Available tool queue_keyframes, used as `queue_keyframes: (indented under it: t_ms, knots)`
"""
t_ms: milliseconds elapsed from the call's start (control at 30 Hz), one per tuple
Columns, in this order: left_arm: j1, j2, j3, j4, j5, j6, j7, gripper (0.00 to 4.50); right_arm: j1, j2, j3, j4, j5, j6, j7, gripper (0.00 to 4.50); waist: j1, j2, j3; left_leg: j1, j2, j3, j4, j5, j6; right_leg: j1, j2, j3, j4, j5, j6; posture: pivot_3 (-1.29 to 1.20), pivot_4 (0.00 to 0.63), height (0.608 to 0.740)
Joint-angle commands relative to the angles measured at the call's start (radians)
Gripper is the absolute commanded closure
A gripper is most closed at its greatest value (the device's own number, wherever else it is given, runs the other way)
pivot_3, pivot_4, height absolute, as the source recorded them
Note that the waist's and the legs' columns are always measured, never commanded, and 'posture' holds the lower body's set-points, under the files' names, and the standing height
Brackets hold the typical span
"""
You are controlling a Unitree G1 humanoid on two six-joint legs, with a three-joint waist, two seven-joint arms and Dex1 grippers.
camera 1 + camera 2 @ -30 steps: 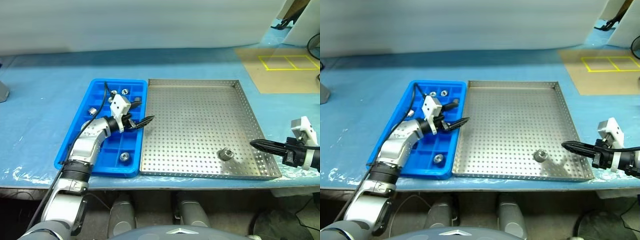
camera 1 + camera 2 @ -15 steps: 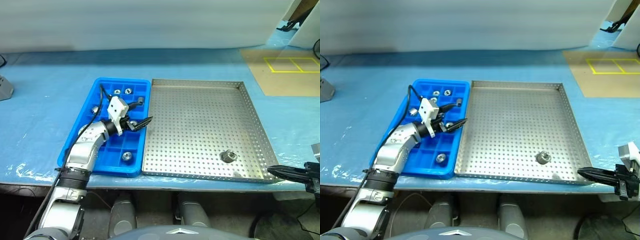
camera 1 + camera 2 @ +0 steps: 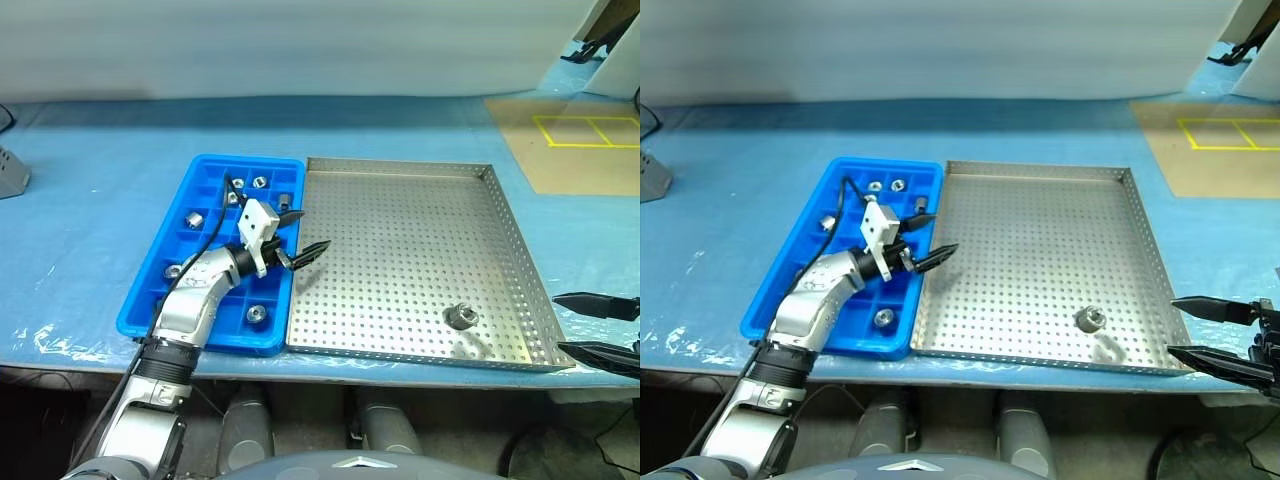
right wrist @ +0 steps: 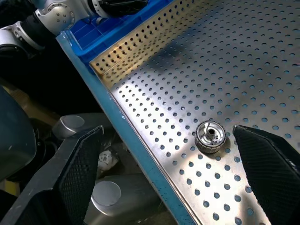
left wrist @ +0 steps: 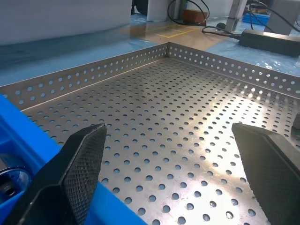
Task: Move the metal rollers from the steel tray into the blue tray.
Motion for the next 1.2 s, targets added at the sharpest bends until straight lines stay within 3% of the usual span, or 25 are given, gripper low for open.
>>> queue_keyframes:
  t_ms: [33, 567, 1033, 1200]
  knots:
    - [-0.023, -0.006, -0.008, -0.011, -0.002, -0.013, -0.01, 0.0, -0.035, -0.022, 0.024, 0.064, -0.049, -0.052, 0.021, 0.14, -0.001, 0.0, 0.0, 0.0, 0.0, 0.0, 0.0, 0.0, 0.0, 0.0, 0.0, 0.0, 0.0, 0.0, 0.0, -0.25, 0.15, 0.74]
    - [-0.086, 0.008, -0.007, 0.018, 0.0, -0.016, -0.037, 0.0, -0.071, 0.077, 0.145, 0.135, -0.156, -0.25, -0.012, 0.14, -0.003, 0.004, -0.002, -0.002, 0.0, -0.001, 0.001, 0.0, 0.001, 0.0, -0.001, -0.002, 0.0, 0.001, -0.001, -0.25, 0.15, 0.74]
    - [-0.053, 0.025, -0.002, -0.043, -0.009, 0.022, -0.024, 0.0, -0.246, 0.042, 0.228, 0.314, -0.21, -0.328, 0.012, 0.14, -0.002, 0.006, -0.004, -0.002, 0.0, -0.001, 0.001, 0.002, 0.004, 0.001, -0.001, -0.003, 0.0, 0.005, -0.007, -0.22, 0.15, 0.74]
    - [-0.04, 0.027, -0.005, -0.063, -0.01, 0.032, -0.015, 0.0, -0.282, 0.045, 0.26, 0.367, -0.261, -0.439, -0.003, 0.14, -0.002, 0.007, -0.004, -0.002, 0.0, -0.001, 0.001, 0.002, 0.004, 0.001, -0.001, -0.004, 0.0, 0.005, -0.007, -0.22, 0.15, 0.74]
